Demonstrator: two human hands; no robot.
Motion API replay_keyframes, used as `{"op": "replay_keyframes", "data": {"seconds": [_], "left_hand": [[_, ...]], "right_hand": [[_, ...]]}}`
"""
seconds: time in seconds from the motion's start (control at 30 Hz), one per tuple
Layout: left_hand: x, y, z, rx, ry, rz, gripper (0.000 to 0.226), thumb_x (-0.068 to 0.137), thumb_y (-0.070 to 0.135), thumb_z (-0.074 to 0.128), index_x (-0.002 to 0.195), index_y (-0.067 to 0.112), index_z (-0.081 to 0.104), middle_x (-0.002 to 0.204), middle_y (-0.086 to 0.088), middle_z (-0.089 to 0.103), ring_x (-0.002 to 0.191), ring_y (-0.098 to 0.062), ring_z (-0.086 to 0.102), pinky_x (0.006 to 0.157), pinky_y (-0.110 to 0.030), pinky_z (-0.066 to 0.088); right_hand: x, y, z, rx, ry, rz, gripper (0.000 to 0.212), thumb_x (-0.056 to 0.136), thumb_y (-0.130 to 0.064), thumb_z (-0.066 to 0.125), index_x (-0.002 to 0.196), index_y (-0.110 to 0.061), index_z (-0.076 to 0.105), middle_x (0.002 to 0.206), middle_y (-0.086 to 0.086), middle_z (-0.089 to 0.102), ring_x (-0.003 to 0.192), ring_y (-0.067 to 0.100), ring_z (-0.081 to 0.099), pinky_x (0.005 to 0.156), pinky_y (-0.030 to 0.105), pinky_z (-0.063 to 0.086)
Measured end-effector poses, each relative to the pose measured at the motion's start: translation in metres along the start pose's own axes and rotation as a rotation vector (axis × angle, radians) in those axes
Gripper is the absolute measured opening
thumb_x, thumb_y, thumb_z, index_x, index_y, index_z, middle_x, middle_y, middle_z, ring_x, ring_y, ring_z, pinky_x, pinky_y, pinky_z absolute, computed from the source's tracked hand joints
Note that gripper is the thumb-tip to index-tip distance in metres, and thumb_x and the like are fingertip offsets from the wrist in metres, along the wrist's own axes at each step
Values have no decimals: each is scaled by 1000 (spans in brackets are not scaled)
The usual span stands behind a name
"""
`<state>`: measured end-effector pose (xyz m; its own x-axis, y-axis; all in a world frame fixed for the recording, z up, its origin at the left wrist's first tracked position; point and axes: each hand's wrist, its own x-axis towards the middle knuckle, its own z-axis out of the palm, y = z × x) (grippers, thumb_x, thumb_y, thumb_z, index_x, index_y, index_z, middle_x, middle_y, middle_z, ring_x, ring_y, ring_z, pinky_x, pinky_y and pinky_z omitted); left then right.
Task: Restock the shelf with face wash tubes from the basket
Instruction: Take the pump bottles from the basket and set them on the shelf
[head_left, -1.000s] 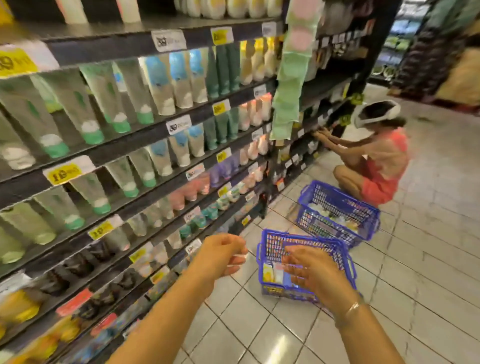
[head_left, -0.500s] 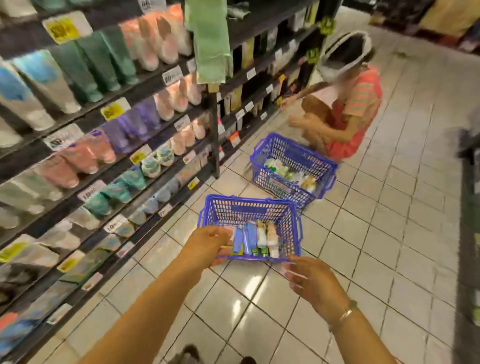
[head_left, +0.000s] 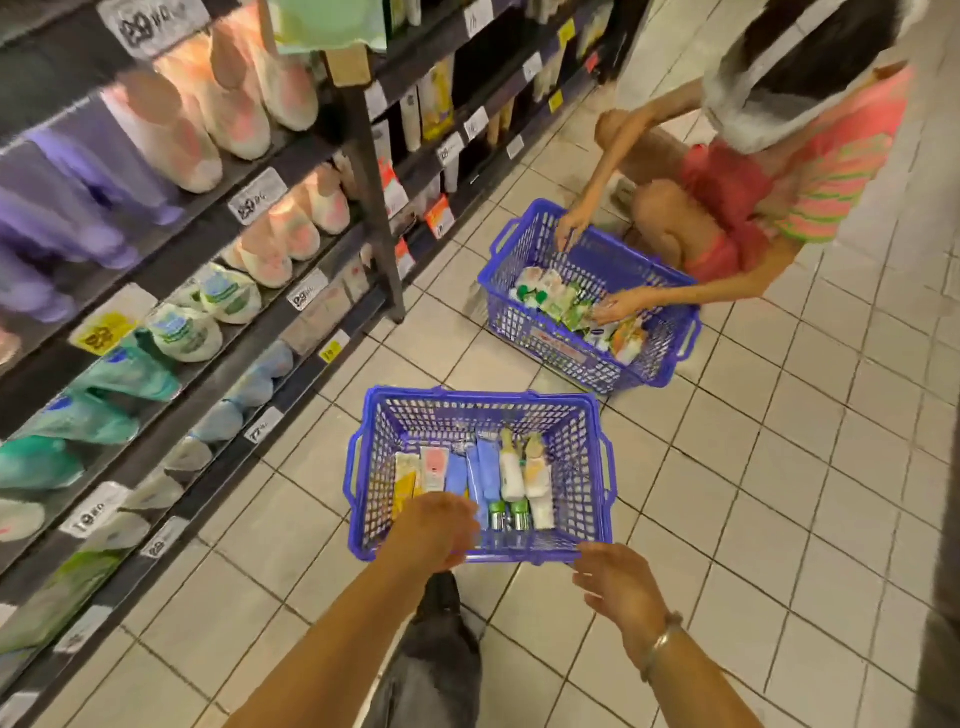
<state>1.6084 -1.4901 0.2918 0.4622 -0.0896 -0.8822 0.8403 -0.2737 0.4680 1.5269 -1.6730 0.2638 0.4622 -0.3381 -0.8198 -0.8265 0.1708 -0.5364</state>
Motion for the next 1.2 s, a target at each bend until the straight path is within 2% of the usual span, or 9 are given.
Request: {"op": "replay_keyframes", "data": {"seconds": [0.13,0.23,0.3,0.4,0.53,0.7,0.83,1.0,1.2], "left_hand": [[64,5,1,-173,61,-57,21,93,3,46,108,-6,58,73,-9,59,38,-9,57,39,-14,41],[112,1,9,-159,69,-63,15,92,2,49,101,-2,59,67,-8,56,38,-11,51,33,-16,35],[140,-6,17,-139,78,-81,8,91,-1,49,92,0,57,64,-9,54,40,-11,50,32,-15,34],[184,-21,32,-154,51,-109,15,92,2,48,82,11,55,69,-1,58,58,-12,56,46,-18,47],[249,-47,54,-165,80,-133,26,92,2,47,71,17,53,69,-1,57,60,-13,55,57,-23,47],[348,-90,86,-12,131,-173,24,93,14,46,70,17,51,74,-7,52,66,-21,47,64,-28,42],[420,-122,118,39,118,-176,28,94,19,44,67,15,43,64,-7,40,60,-22,35,56,-26,30],[484,-148,148,134,114,-142,17,95,14,40,84,2,45,91,-25,50,91,-40,52,67,-33,32],[506,-157,163,469,148,-96,46,101,29,26,121,-2,52,129,-23,52,120,-39,46,96,-41,35]], "right_hand": [[63,-10,12,-142,24,-50,38,87,5,47,54,-7,60,65,18,58,62,22,44,62,30,32],[110,-6,17,-225,44,-44,26,90,-1,47,77,20,53,82,41,55,69,26,45,67,33,35],[141,0,22,-270,46,-36,22,90,-1,45,71,6,55,70,29,54,66,24,45,63,32,35],[192,18,29,-336,23,-29,25,90,1,44,67,-7,51,71,16,48,74,24,41,68,36,33],[262,52,36,-410,46,42,13,90,-3,47,88,-13,55,94,8,53,89,21,47,85,37,43],[353,97,46,-558,25,14,17,89,0,45,85,-9,60,85,5,54,79,19,48,75,31,39],[421,129,54,-633,58,-11,32,91,-8,46,122,-3,51,120,15,54,107,31,54,88,34,42],[492,155,62,-763,94,-107,38,89,-11,49,125,1,47,128,22,52,116,36,51,97,43,43],[526,165,64,-759,115,-86,45,90,-21,53,127,1,43,130,21,51,118,37,49,97,42,42]]}}
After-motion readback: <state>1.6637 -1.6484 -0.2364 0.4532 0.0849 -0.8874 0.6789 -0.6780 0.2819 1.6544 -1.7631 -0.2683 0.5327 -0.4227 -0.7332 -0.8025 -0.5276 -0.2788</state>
